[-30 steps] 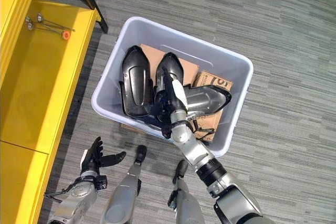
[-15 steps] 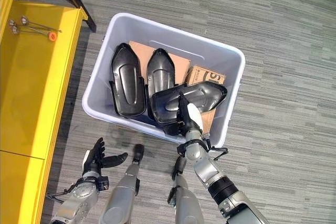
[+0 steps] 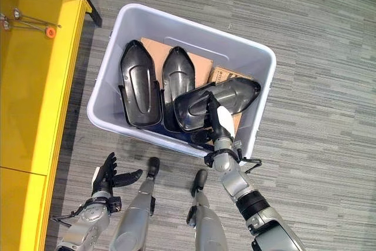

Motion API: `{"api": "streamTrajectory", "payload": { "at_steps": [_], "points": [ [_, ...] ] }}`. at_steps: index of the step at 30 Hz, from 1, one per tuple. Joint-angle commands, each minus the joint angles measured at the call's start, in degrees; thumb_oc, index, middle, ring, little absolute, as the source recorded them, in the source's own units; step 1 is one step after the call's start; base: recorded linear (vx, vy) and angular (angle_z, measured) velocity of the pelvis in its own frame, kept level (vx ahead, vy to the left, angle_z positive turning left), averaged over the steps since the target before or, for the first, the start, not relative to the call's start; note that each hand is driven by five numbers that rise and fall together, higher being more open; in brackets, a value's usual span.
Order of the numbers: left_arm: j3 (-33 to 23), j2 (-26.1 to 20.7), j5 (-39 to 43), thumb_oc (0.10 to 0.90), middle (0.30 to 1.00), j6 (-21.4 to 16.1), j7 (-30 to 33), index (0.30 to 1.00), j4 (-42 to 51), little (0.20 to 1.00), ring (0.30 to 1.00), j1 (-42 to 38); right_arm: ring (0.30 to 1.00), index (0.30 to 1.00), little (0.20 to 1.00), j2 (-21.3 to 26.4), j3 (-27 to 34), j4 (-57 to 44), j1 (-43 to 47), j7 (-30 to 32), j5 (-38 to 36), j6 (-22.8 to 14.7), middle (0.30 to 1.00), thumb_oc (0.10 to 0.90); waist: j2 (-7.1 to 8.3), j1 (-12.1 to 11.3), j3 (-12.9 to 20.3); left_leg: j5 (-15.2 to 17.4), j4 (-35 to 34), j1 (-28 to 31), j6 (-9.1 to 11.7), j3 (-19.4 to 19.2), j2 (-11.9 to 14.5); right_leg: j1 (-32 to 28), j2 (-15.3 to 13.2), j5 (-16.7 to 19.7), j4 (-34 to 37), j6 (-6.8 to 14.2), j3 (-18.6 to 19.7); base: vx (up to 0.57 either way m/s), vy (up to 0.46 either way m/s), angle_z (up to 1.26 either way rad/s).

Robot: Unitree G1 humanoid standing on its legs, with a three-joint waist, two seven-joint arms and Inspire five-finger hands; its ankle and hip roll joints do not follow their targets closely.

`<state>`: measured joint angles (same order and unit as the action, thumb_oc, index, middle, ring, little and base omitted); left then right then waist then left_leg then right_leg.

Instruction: Move parts from the plastic box to the shelf.

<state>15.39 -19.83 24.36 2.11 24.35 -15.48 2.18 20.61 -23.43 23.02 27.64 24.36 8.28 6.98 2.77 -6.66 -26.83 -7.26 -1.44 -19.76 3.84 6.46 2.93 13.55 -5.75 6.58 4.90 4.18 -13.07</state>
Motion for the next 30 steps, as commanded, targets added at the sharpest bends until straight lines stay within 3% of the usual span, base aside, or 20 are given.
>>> {"api": "streamTrajectory", "payload": {
  "at_steps": [1, 6, 9, 19, 25, 30],
  "points": [
    [-1.5, -1.8, -1.1, 0.9, 1.0, -3.4, 0.2, 1.0, 3.5, 1.0, 1.0, 2.3, 1.0, 1.0, 1.0, 7.1, 5.2, 2.8, 1.4, 5.5, 0.2, 1.0, 1.0, 0.9, -0.25, 0.2, 1.2, 0.6, 0.1, 0.6, 0.1, -0.5, 2.4, 1.7, -5.2, -1.3, -1.3, 5.9, -0.5, 0.0, 0.0, 0.0],
    [-1.5, -2.3, -0.6, 0.9, 1.0, -3.9, -1.0, 1.0, 3.9, 1.0, 1.0, 2.3, 1.0, 1.0, 1.0, 13.9, 4.6, 9.4, 5.1, 3.9, 1.0, 1.7, 1.0, 0.9, -0.21, 0.0, 1.0, 0.3, -0.2, 0.2, 0.3, -0.3, 2.4, 2.0, -5.0, -1.2, -1.3, 6.0, -0.5, 0.0, 0.0, 0.0],
    [-1.4, -2.5, 0.0, 0.9, 1.0, -3.8, -1.2, 1.0, 3.9, 1.0, 1.0, 2.2, 1.0, 1.0, 1.0, 15.1, 4.3, 13.8, 6.1, 2.4, -2.2, 1.8, 1.0, 0.9, -0.14, -0.1, 0.7, 0.2, -0.3, 0.3, 0.4, -0.2, 2.5, 2.2, -5.0, -1.2, -1.4, 6.0, -0.4, 0.0, 0.0, 0.0],
    [-1.2, -3.1, 0.0, 0.9, 1.0, -4.0, -3.7, 1.0, 4.3, 1.0, 1.0, 2.3, 1.0, 1.0, 1.0, 26.2, -1.4, 21.4, 7.2, -3.8, 3.9, 1.7, 1.0, 0.9, 0.35, 0.1, 0.2, 0.0, -0.7, 0.8, 0.8, 0.1, 3.0, 2.0, -4.4, -1.6, -1.6, 5.9, -0.4, 0.0, -0.002, 0.01],
    [-0.9, -3.3, 0.1, 0.9, 1.0, -3.9, -4.4, 1.0, 4.1, 1.0, 1.0, 2.0, 1.0, 1.0, 1.0, 29.4, -2.3, 22.2, 6.8, -5.8, 4.1, 1.0, 1.0, 0.9, 0.89, 0.5, 0.4, -0.1, -0.6, 0.5, 0.8, 0.2, 3.2, 2.2, -4.3, -1.6, -1.6, 5.8, -0.2, 0.0, 0.0, 0.0],
    [-1.3, -3.1, 0.7, 0.9, 1.0, -3.6, -4.0, 1.0, 3.6, 1.0, 1.0, 1.4, 1.0, 1.0, 1.0, 29.9, 0.4, 16.2, 5.1, -6.2, 0.6, 0.4, 1.0, 0.9, 1.38, 1.1, 0.8, 0.0, -0.9, 1.1, 0.9, -0.2, 3.4, 1.8, -4.1, -1.8, -1.5, 5.8, 0.2, 0.0, 0.0, 0.0]
  ]
}}
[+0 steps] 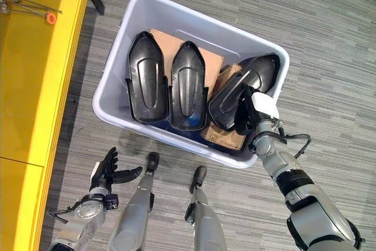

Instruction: Move parts from the plastic box to the shelf.

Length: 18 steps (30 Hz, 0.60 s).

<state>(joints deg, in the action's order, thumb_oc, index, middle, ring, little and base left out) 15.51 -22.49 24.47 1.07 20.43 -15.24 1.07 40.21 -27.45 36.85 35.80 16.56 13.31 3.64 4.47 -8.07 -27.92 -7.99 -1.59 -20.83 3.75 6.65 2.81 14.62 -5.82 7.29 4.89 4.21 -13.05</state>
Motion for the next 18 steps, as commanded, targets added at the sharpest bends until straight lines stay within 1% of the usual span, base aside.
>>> {"api": "streamTrajectory", "payload": {
  "at_steps": [1, 2, 4, 5, 6, 7, 8, 12, 15, 18],
  "points": [
    [-1.8, -0.3, 0.9, 0.9, 1.0, -2.4, 0.0, 1.0, 3.1, 1.0, 1.0, 2.4, 1.0, 1.0, 1.0, 11.0, 6.2, -2.5, -4.2, 1.2, -6.7, 3.2, 1.0, 0.9, 0.08, 2.9, 2.2, 0.8, -1.1, 2.7, 1.0, -0.5, 3.6, 0.6, -3.9, -2.6, -1.3, 5.7, 0.3, 0.01, 0.001, -0.03],
    [-1.8, -0.3, 0.9, 0.9, 1.0, -2.4, 0.0, 1.0, 3.1, 1.0, 1.0, 2.4, 1.0, 1.0, 1.0, 11.1, 6.3, -2.6, -4.3, 1.2, -6.7, 3.3, 1.0, 0.9, 0.07, 2.8, 2.2, 0.8, -1.1, 2.7, 1.0, -0.5, 3.6, 0.5, -3.9, -2.6, -1.3, 5.7, 0.3, 0.0, 0.0, 0.0],
    [-2.0, -0.3, 1.2, 0.9, 1.0, -2.2, 0.0, 1.0, 3.1, 1.0, 1.0, 2.5, 1.0, 1.0, 1.0, 11.5, 7.9, -6.4, -5.6, 0.7, -9.1, 2.8, 1.0, 0.9, 0.37, 3.1, 2.5, 0.8, -1.2, 2.9, 1.0, -0.6, 3.7, 0.3, -3.9, -2.6, -1.2, 5.8, 0.3, 0.0, 0.0, 0.0],
    [-2.4, -0.4, 1.5, 0.9, 1.0, -1.7, -0.1, 1.0, 3.1, 1.0, 1.0, 2.8, 1.0, 1.0, 1.0, 12.4, 9.5, -10.6, -7.0, 0.3, -10.5, 2.5, 1.0, 0.9, 0.75, 3.4, 2.9, 0.9, -1.3, 3.2, 1.0, -0.6, 3.9, 0.1, -3.8, -2.7, -1.1, 5.7, 0.3, 0.0, 0.0, 0.0],
    [-2.9, -0.4, 1.8, 0.9, 1.0, -1.4, -0.2, 1.0, 3.1, 1.0, 1.0, 3.1, 1.0, 1.0, 1.0, 12.5, 11.9, -14.1, -8.6, 0.2, -13.7, 1.6, 1.0, 0.9, 1.14, 3.7, 3.2, 1.0, -1.5, 3.6, 1.1, -0.7, 4.1, -0.3, -3.8, -2.7, -1.1, 5.7, 0.4, 0.0, 0.0, 0.0],
    [-2.8, -0.4, 1.8, 0.9, 1.0, -1.4, -0.2, 1.0, 3.1, 1.0, 1.0, 3.1, 1.0, 1.0, 1.0, 12.5, 12.1, -14.2, -8.8, 0.2, -13.7, 1.7, 1.0, 0.9, 1.16, 3.7, 3.3, 1.0, -1.5, 3.6, 1.1, -0.7, 4.1, -0.2, -3.8, -2.7, -1.1, 5.7, 0.3, 0.0, 0.0, 0.0],
    [-3.2, -0.5, 2.0, 0.9, 1.0, -1.0, -0.2, 1.0, 3.1, 1.0, 1.0, 3.3, 1.0, 1.0, 1.0, 12.5, 14.0, -16.8, -9.8, 0.7, -16.4, 1.2, 1.0, 0.9, 1.54, 4.0, 3.7, 1.1, -1.5, 3.8, 1.0, -0.8, 4.1, -0.4, -3.8, -2.8, -1.0, 5.8, 0.3, 0.01, -0.01, -0.03],
    [-3.9, -0.7, 2.8, 0.9, 1.0, -0.1, -0.1, 1.0, 3.8, 1.0, 1.0, 3.8, 1.0, 1.0, 1.0, 10.8, 18.8, -24.4, -14.0, 0.4, -22.6, 0.0, 1.0, 0.9, 2.64, 4.3, 4.4, 1.5, -1.3, 4.1, 1.0, -1.0, 4.4, -0.9, -3.8, -2.8, -0.8, 5.9, 0.5, 0.0, -0.004, -0.01],
    [-4.9, -0.9, 2.9, 0.9, 1.0, 0.5, -0.1, 1.0, 4.2, 1.0, 1.0, 4.1, 1.0, 1.0, 1.0, 9.7, 21.7, -29.0, -17.5, -0.2, -26.1, -0.8, 1.0, 0.9, 3.14, 4.7, 4.8, 1.7, -1.1, 4.0, 0.9, -1.1, 4.5, -1.1, -3.8, -2.8, -0.6, 5.9, 0.5, 0.0, -0.004, -0.13],
    [-5.3, -1.1, 3.3, 0.9, 1.0, 0.9, -0.1, 1.0, 4.7, 1.0, 1.0, 4.4, 1.0, 1.0, 1.0, 8.8, 22.8, -31.8, -19.0, -0.1, -28.5, -0.9, 1.0, 0.9, 3.52, 4.7, 4.9, 1.8, -0.9, 4.0, 0.9, -1.3, 4.5, -1.2, -3.8, -2.6, -0.4, 6.0, 0.6, -0.01, 0.007, -0.06]
  ]
}}
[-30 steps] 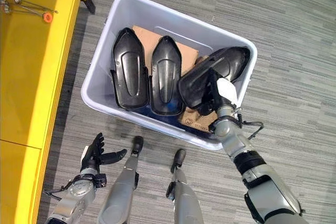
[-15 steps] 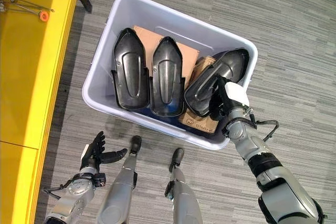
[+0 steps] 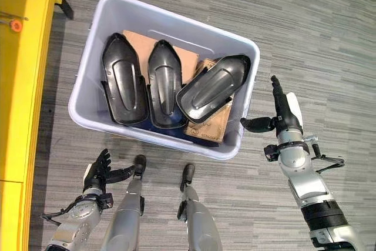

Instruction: Move parts from the plastic box to the shelf.

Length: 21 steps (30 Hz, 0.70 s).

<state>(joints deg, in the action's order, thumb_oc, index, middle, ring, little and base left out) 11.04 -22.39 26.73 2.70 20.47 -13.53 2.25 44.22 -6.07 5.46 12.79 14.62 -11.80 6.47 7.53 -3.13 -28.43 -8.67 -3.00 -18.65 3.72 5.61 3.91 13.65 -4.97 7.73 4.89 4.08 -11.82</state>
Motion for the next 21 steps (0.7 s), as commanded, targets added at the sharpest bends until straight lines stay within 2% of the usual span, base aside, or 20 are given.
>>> {"api": "streamTrajectory", "payload": {
  "at_steps": [1, 8, 14, 20, 21],
  "points": [
    [-0.9, -1.3, 1.1, 0.9, 1.0, -0.6, -0.2, 1.0, 3.0, 1.0, 1.0, 3.3, 1.0, 1.0, 1.0, 4.5, 1.4, -0.9, 3.9, 1.8, -3.9, -3.8, 1.0, 0.9, 0.56, -0.2, 5.4, 2.5, 0.5, 1.8, 0.9, -0.2, 3.4, -0.2, -4.6, -3.0, -0.4, 6.2, -0.5, 0.0, 0.003, -0.03],
    [-0.7, -1.3, 1.3, 0.9, 1.0, -0.2, 0.6, 1.0, 3.6, 1.0, 1.0, 3.0, 1.0, 1.0, 1.0, 0.6, -0.5, -2.3, 6.5, 3.5, -6.2, -3.8, 1.0, 0.9, 0.61, -0.4, 5.3, 2.6, 0.8, 1.6, 0.8, -0.4, 3.4, -0.1, -4.6, -2.9, -0.4, 6.1, 0.0, 0.0, 0.006, -0.02],
    [-0.5, -0.5, 1.5, 0.9, 1.0, 0.1, 1.7, 1.0, 3.6, 1.0, 1.0, 2.6, 1.0, 1.0, 1.0, -3.6, -2.7, -5.0, 8.2, 4.2, -5.1, -3.5, 1.0, 0.9, 0.75, -0.8, 5.2, 2.7, 0.9, 1.5, 0.7, -0.4, 3.4, -0.1, -4.5, -2.9, -0.3, 6.1, -0.1, 0.0, 0.0, 0.0],
    [-0.7, -0.5, 1.4, 0.9, 1.0, 0.1, 2.1, 1.0, 3.6, 1.0, 1.0, 2.6, 1.0, 1.0, 1.0, -3.9, -3.3, -6.8, 8.9, 4.3, -4.0, -3.7, 1.0, 0.9, 0.87, -0.8, 5.2, 2.8, 1.1, 1.4, 0.6, -0.4, 3.4, 0.0, -4.5, -2.9, -0.4, 6.1, -0.2, 0.0, 0.0, 0.0],
    [-1.0, -0.4, 1.1, 0.9, 1.0, 0.3, 2.5, 1.0, 3.5, 1.0, 1.0, 2.9, 1.0, 1.0, 1.0, -5.0, -3.6, -10.5, 8.8, 4.3, -3.3, -4.3, 1.0, 0.9, 1.13, -1.0, 5.2, 2.8, 1.1, 1.3, 0.6, -0.4, 3.3, 0.0, -4.6, -2.8, -0.4, 6.1, -0.2, 0.0, 0.0, 0.0]
  ]
}}
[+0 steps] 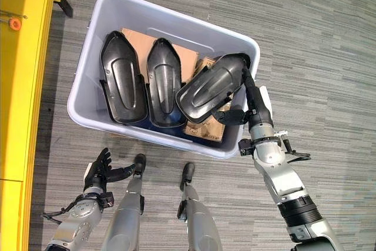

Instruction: Move parts from the plastic box to the shelf.

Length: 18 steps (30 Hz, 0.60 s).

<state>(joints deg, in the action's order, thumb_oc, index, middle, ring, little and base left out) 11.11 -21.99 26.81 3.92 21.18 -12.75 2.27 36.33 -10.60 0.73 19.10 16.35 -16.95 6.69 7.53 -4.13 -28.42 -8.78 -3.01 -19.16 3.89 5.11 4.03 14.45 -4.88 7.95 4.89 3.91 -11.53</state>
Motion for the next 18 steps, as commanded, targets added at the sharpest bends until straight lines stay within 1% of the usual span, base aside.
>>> {"api": "streamTrajectory", "payload": {
  "at_steps": [1, 4, 8, 12, 14, 18],
  "points": [
    [-1.1, -0.7, 1.0, 0.9, 1.0, -0.9, 1.8, 1.0, 2.7, 1.0, 1.0, 2.9, 1.0, 1.0, 1.0, 2.6, 0.6, -6.4, 2.4, 2.3, 1.8, -4.6, 1.0, 0.9, 1.23, -0.1, 5.1, 3.0, 1.2, 1.8, 0.4, 0.0, 3.2, -0.8, -4.7, -3.0, -0.4, 6.3, -0.5, 0.0, 0.0, 0.0],
    [-0.9, -1.1, 0.7, 0.9, 1.0, -0.6, 2.0, 1.0, 3.0, 1.0, 1.0, 2.4, 1.0, 1.0, 1.0, 1.0, -2.3, -7.0, 5.0, 2.5, 1.2, -4.2, 1.0, 0.9, 1.61, -0.4, 4.7, 3.2, 1.9, 1.1, 0.3, 0.0, 3.1, -0.5, -4.7, -2.8, -0.4, 6.3, -0.3, 0.0, 0.0, 0.0],
    [-0.8, -1.1, 0.6, 0.9, 1.0, -0.5, 2.4, 1.0, 2.9, 1.0, 1.0, 2.5, 1.0, 1.0, 1.0, 0.3, -3.5, -7.3, 6.8, 3.1, 1.7, -3.8, 1.0, 0.9, 1.75, -0.6, 4.6, 3.2, 1.9, 1.1, 0.2, -0.1, 3.1, -0.6, -4.7, -2.7, -0.3, 6.3, -0.4, 0.0, 0.0, 0.0],
    [-0.8, -1.1, 0.6, 0.9, 1.0, -0.6, 3.3, 1.0, 3.3, 1.0, 1.0, 2.5, 1.0, 1.0, 1.0, -1.6, -5.7, -7.1, 10.0, 4.2, 2.7, -3.5, 1.0, 0.9, 1.89, -1.1, 4.3, 3.3, 2.2, 0.9, 0.1, -0.1, 3.0, -0.7, -4.8, -2.8, -0.3, 6.2, -0.4, 0.0, 0.0, 0.0],
    [-0.8, -1.1, 0.6, 0.9, 1.0, -0.7, 3.4, 1.0, 3.4, 1.0, 1.0, 2.5, 1.0, 1.0, 1.0, -1.9, -6.0, -7.0, 10.3, 4.4, 2.7, -3.4, 1.0, 0.9, 1.96, -1.2, 4.3, 3.3, 2.3, 0.8, 0.1, -0.1, 3.0, -0.6, -4.8, -2.7, -0.3, 6.2, -0.4, 0.0, 0.0, 0.0],
    [-0.9, -1.3, 0.4, 0.9, 1.0, -0.8, 4.0, 1.0, 3.3, 1.0, 1.0, 2.3, 1.0, 1.0, 1.0, -3.2, -7.9, -6.0, 12.5, 4.6, 4.8, -2.5, 1.0, 0.9, 2.25, -1.8, 3.9, 3.3, 2.3, 0.4, 0.0, 0.1, 2.8, -0.4, -4.8, -2.5, -0.3, 6.2, -0.5, 0.0, 0.0, 0.0]
  ]
}}
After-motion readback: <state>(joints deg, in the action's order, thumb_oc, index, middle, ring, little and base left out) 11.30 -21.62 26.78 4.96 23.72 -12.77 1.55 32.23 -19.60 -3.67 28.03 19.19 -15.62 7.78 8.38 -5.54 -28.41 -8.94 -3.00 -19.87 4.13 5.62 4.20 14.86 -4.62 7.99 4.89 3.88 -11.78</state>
